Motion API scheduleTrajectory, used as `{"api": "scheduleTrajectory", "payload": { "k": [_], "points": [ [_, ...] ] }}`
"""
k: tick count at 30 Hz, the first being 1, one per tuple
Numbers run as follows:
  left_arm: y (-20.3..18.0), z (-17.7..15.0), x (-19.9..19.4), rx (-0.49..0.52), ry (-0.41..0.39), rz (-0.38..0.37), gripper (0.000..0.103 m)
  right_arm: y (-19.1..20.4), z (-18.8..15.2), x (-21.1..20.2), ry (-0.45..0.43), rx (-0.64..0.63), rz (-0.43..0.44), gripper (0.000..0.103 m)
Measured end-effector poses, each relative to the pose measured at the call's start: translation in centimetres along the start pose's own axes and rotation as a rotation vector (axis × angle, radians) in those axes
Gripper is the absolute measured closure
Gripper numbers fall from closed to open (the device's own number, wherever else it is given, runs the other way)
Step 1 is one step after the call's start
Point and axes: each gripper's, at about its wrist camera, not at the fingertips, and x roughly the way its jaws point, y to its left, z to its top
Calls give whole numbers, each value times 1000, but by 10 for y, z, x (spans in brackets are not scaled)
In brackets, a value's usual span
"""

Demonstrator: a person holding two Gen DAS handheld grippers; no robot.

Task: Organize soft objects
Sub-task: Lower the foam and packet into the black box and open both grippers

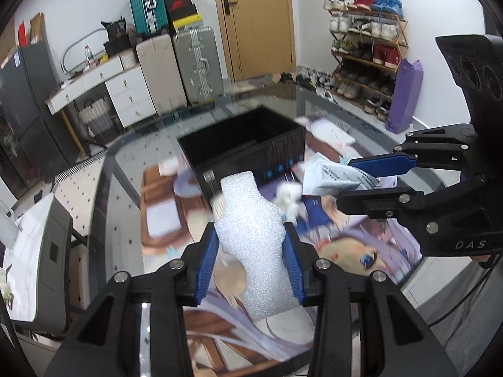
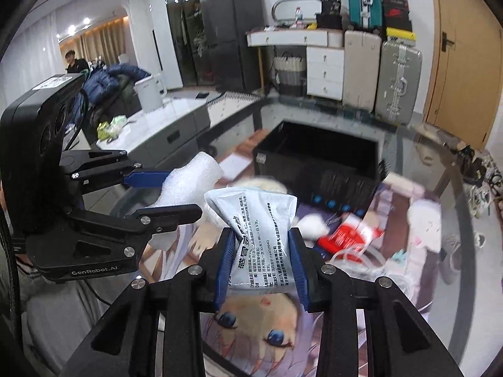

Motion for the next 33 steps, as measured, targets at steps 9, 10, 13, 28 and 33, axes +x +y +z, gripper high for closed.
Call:
{"api": "scheduleTrajectory", "payload": {
  "k": [9,10,13,28,33],
  "points": [
    [20,33,8,-30,-64,15,63,-7,38,-3,-104,-12,-72,68],
    [21,37,10,-34,-65,14,63,-9,43,-1,-113,-8,-79,68],
    [30,51,23,-59,-63,7,63,-21,58,8,-139,13,-98,68],
    [51,94,109,-203,-47,116,64,-91,108,77,-162,179,-183,68],
    [45,95,137,-186,11,122,64,-111,106,112,-97,198,-199,68]
  ]
}}
